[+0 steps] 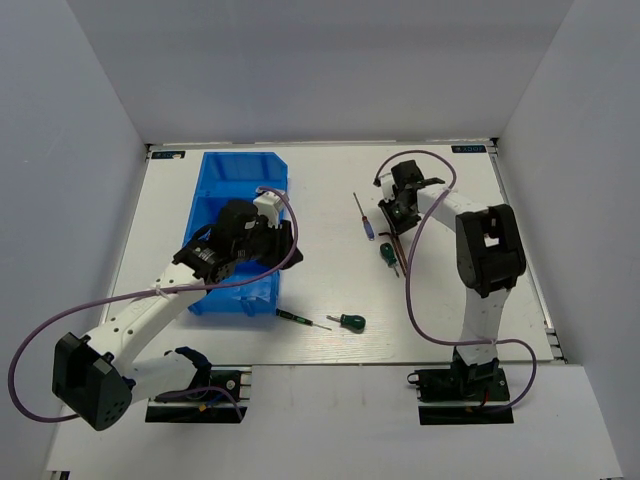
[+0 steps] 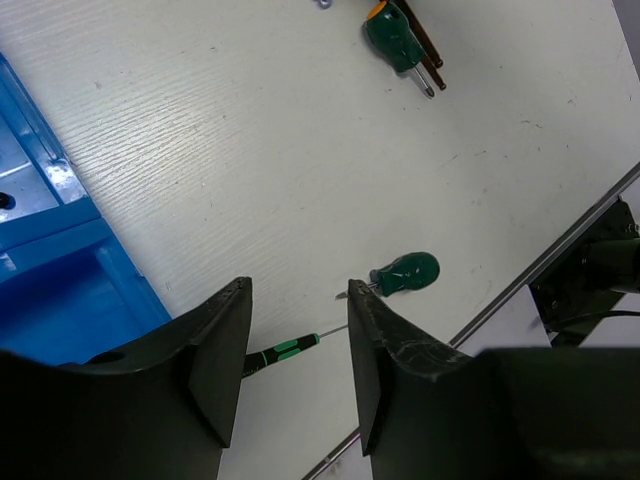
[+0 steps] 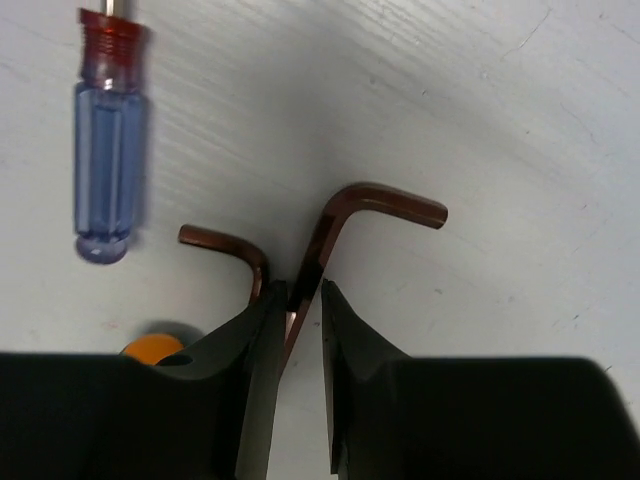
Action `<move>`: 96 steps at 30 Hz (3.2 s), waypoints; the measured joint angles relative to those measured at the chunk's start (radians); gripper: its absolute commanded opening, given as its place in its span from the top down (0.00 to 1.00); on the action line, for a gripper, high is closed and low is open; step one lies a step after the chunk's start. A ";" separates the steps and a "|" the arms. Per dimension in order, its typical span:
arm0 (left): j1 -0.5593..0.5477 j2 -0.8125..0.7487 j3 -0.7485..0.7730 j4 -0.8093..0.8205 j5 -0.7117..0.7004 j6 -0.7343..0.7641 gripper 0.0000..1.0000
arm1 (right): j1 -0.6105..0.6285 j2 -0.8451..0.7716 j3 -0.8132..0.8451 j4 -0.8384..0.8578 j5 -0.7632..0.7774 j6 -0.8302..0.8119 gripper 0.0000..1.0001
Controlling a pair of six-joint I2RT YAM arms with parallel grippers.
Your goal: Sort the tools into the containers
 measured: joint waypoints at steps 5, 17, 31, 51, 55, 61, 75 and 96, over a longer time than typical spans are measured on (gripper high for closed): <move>0.000 0.003 0.005 -0.003 -0.002 0.000 0.46 | 0.004 0.032 0.024 0.015 0.032 -0.008 0.74; 0.000 0.021 0.011 -0.003 -0.003 0.000 0.46 | -0.007 0.039 0.039 -0.002 -0.029 -0.001 1.00; 0.000 0.026 0.027 0.023 -0.003 0.000 0.46 | -0.002 0.107 0.542 -0.064 -0.439 0.099 1.00; 0.000 -0.193 0.078 0.029 -0.071 0.000 0.46 | 0.402 0.534 0.910 0.566 -0.809 0.444 1.00; 0.000 -0.211 0.083 0.000 -0.086 0.004 0.45 | 0.451 0.533 0.893 0.597 -0.767 0.380 0.96; 0.000 -0.217 0.084 -0.069 -0.127 0.007 0.43 | 0.463 0.531 0.797 0.562 -0.747 0.288 0.49; 0.000 -0.165 0.097 -0.129 -0.135 -0.011 0.94 | 0.385 0.209 0.652 0.232 -0.456 0.143 1.00; -0.182 0.350 0.241 -0.212 -0.026 -0.020 0.41 | 0.048 -0.235 -0.043 -0.227 -0.100 0.012 0.72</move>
